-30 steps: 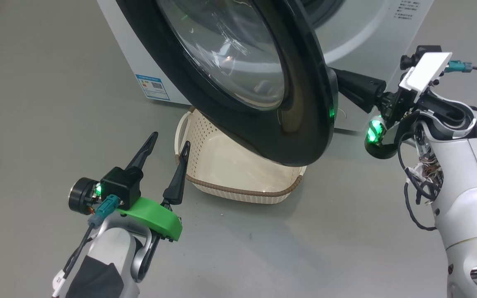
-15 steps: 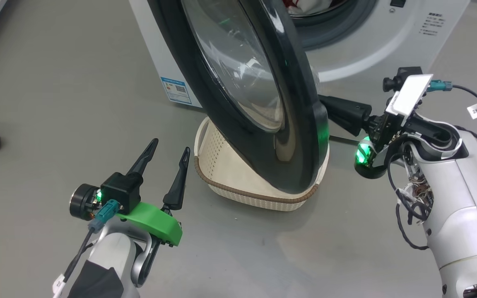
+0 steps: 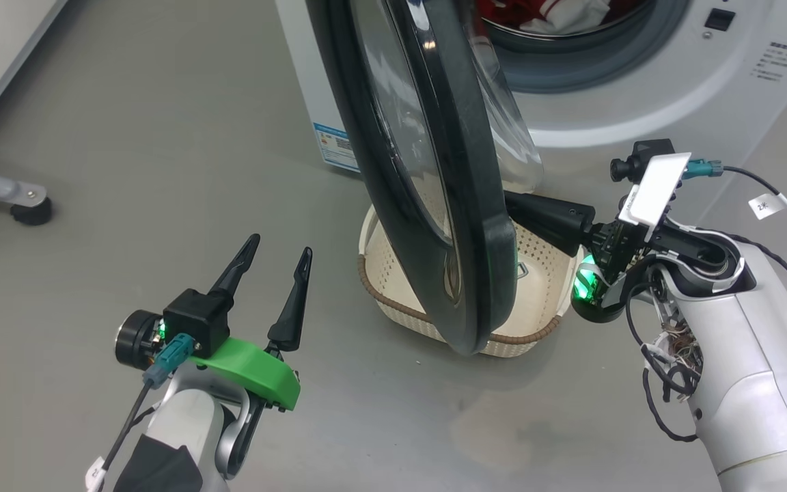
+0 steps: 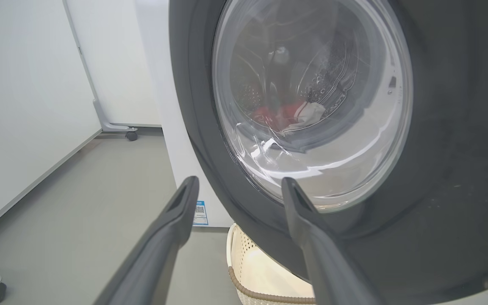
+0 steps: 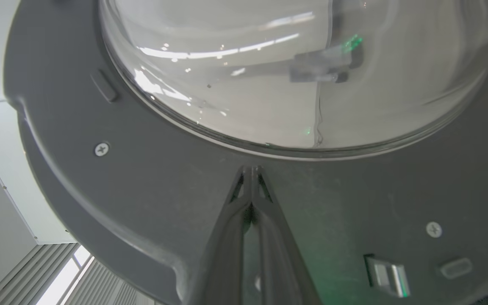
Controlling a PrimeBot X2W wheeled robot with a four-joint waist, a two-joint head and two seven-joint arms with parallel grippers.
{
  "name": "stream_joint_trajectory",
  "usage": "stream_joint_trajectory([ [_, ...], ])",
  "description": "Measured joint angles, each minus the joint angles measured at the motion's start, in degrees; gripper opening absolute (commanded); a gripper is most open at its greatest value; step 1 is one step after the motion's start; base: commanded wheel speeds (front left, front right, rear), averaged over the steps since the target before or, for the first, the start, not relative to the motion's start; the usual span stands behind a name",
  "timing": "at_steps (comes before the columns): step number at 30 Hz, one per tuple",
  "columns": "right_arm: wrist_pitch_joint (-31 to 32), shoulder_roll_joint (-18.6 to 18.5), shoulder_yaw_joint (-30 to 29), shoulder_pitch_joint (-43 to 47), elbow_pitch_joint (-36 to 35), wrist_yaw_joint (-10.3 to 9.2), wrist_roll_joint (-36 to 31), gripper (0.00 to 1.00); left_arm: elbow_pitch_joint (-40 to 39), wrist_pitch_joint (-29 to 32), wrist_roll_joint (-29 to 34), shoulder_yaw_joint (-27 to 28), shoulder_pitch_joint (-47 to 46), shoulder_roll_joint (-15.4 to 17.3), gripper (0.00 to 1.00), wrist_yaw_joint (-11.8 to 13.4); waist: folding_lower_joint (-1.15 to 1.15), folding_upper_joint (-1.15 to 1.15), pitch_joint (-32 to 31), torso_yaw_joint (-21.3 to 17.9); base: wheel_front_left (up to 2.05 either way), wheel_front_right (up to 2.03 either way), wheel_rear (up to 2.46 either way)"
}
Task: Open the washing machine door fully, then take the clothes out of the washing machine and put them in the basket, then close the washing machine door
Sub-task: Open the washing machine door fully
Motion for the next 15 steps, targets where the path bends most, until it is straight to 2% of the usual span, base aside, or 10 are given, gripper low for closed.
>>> stream_joint_trajectory([
  [15, -0.1, 0.1, 5.4, 3.1, -3.0, 0.00, 3.2, 0.00, 0.0, 0.0, -1.5, -0.2, 1.0, 0.0, 1.00, 0.2, 0.00, 0.00, -0.5, 5.4, 0.00, 0.00, 0.00],
])
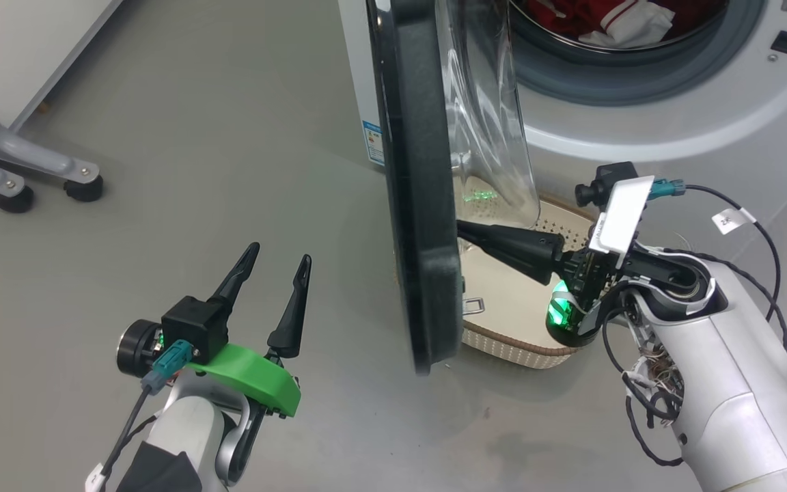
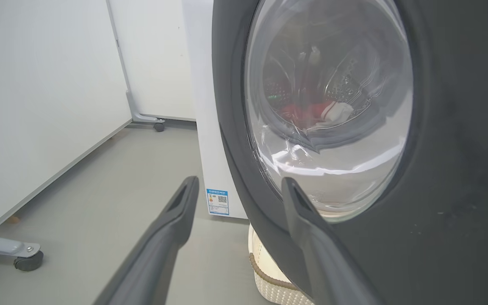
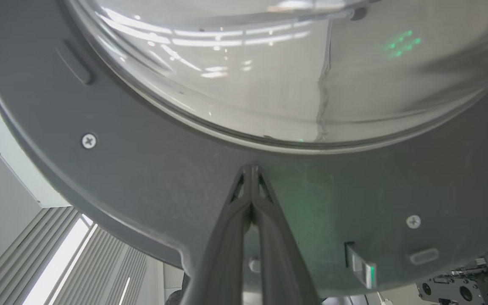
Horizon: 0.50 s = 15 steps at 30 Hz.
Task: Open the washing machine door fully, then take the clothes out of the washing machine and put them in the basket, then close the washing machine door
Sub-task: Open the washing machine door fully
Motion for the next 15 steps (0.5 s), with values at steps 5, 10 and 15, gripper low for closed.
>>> stream_joint_trajectory([
  [5, -0.7, 0.0, 2.8, 0.8, -0.8, 0.00, 2.0, 0.00, 0.0, 0.0, -0.1, 0.2, 0.9, 0.0, 1.00, 0.4, 0.00, 0.00, -0.3, 0.9, 0.00, 0.00, 0.00],
  [10, -2.3, 0.0, 4.7, 0.8, -1.5, 0.00, 2.7, 0.00, -0.1, 0.0, -0.1, 0.2, 1.1, 0.0, 1.00, 0.5, 0.00, 0.00, -0.4, 1.3, 0.00, 0.00, 0.00],
  [15, -3.8, 0.0, 6.0, 0.9, -2.0, 0.00, 3.0, 0.00, -0.2, 0.0, -0.2, 0.2, 1.1, 0.0, 1.00, 0.7, 0.00, 0.00, -0.4, 1.6, 0.00, 0.00, 0.00],
])
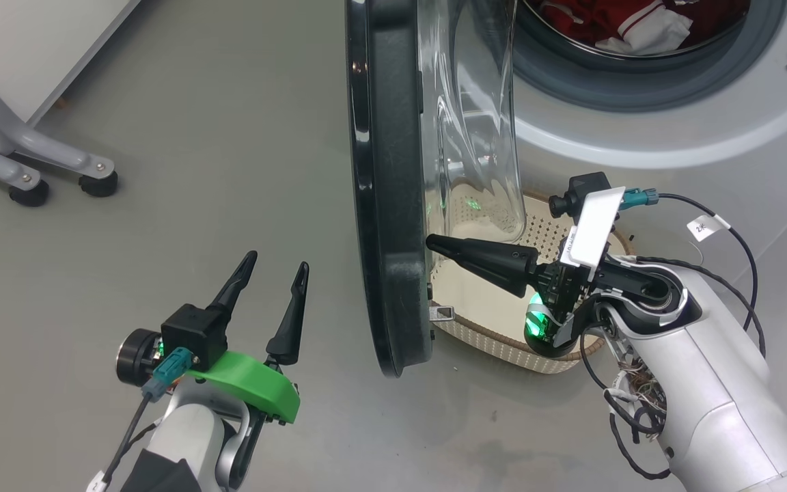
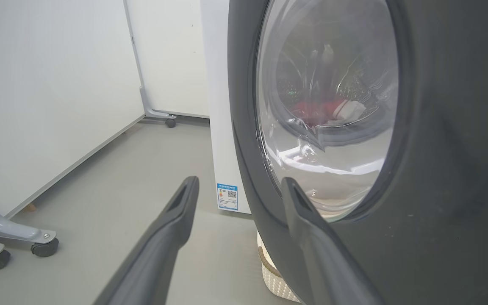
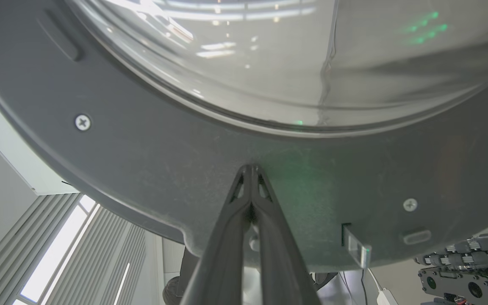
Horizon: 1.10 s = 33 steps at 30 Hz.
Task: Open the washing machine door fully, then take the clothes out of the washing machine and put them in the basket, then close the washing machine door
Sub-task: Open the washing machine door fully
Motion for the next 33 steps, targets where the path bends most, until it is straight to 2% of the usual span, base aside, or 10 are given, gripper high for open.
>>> stream_joint_trajectory([
  [11, -3.6, 0.1, 0.6, 1.4, -0.8, 0.00, 1.0, 0.00, -0.1, 0.0, -0.1, -0.1, 0.0, 0.0, 1.00, 0.3, 0.00, 0.00, -0.1, 0.0, 0.00, 0.00, 0.00],
  [21, -9.4, 0.4, -4.9, 5.2, -2.7, 0.00, 1.0, 0.00, -0.2, 0.0, -0.4, 1.0, 1.1, 0.0, 1.00, 0.8, 0.00, 0.00, -0.7, -1.5, 0.00, 0.00, 0.00],
  [22, -10.3, 0.4, -5.8, 5.7, -3.0, 0.00, 0.9, 0.05, -0.2, 0.0, -0.4, 1.1, 1.2, 0.0, 1.00, 0.8, 0.00, 0.00, -0.8, -1.7, 0.00, 0.00, 0.00],
  [23, -11.2, 0.4, -6.6, 6.2, -3.3, -0.01, 0.9, 0.39, -0.2, 0.0, -0.4, 1.2, 1.2, 0.0, 1.00, 0.8, 0.00, 0.00, -0.9, -1.9, 0.00, 0.00, 0.00],
  [24, -11.9, 0.4, -7.4, 6.7, -3.5, 0.00, 0.9, 0.45, -0.2, 0.0, -0.4, 1.3, 1.2, 0.0, 1.00, 0.8, 0.00, 0.00, -0.9, -2.1, 0.00, 0.00, 0.00],
  [25, -12.6, 0.5, -8.2, 7.3, -3.7, -0.01, 0.9, 0.70, -0.2, 0.0, -0.4, 1.3, 1.2, 0.0, 1.00, 0.8, 0.00, 0.00, -1.0, -2.3, 0.00, 0.00, 0.00],
  [26, -13.4, 0.5, -8.9, 7.9, -4.0, 0.00, 0.9, 1.00, -0.2, 0.0, -0.4, 1.3, 1.2, 0.0, 1.00, 0.8, 0.00, 0.00, -1.0, -2.5, 0.00, 0.00, 0.00],
  [33, -19.2, 0.5, -13.5, 12.2, -5.5, -0.01, -1.5, 1.00, -0.2, 0.0, -0.4, 2.0, 1.3, 0.0, 1.00, 1.0, 0.00, 0.00, -1.1, -3.3, 0.00, 0.00, 0.00],
])
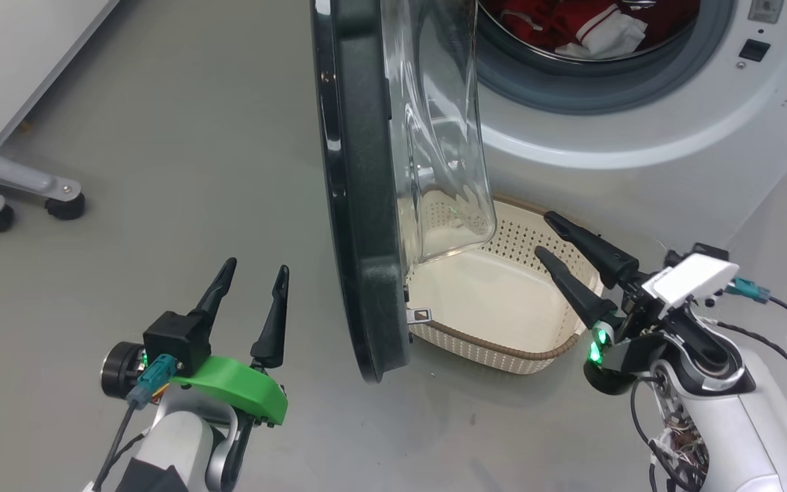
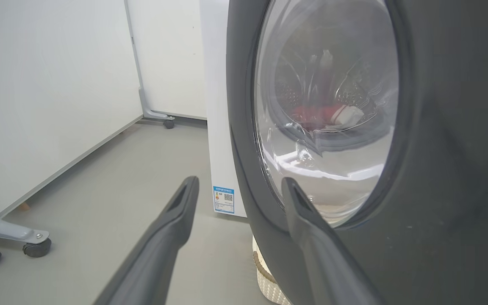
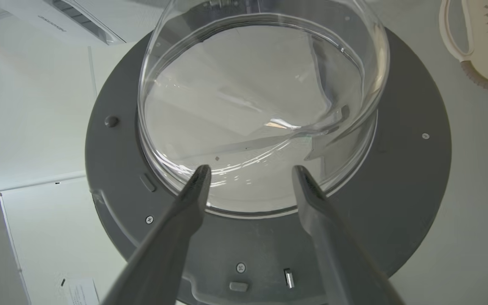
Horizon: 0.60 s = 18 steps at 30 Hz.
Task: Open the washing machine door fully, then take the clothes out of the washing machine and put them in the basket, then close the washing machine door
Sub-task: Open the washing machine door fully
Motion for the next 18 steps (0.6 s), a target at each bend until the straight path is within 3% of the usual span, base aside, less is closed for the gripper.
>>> stream_joint_trajectory([
  [5, -5.7, -0.4, -2.3, 2.4, -1.4, 0.00, -5.0, 1.00, 0.0, 0.0, 0.0, 0.8, 0.2, 0.0, 1.00, 0.3, 0.00, 0.00, -0.3, -1.1, 0.00, 0.00, 0.00],
  [18, -28.9, -6.4, -3.8, 5.4, -7.5, 0.01, -30.4, 1.00, 0.0, 0.0, 0.0, 1.2, 0.8, 0.0, 1.00, 0.3, 0.00, 0.00, -1.2, -3.3, 0.00, 0.00, 0.00],
])
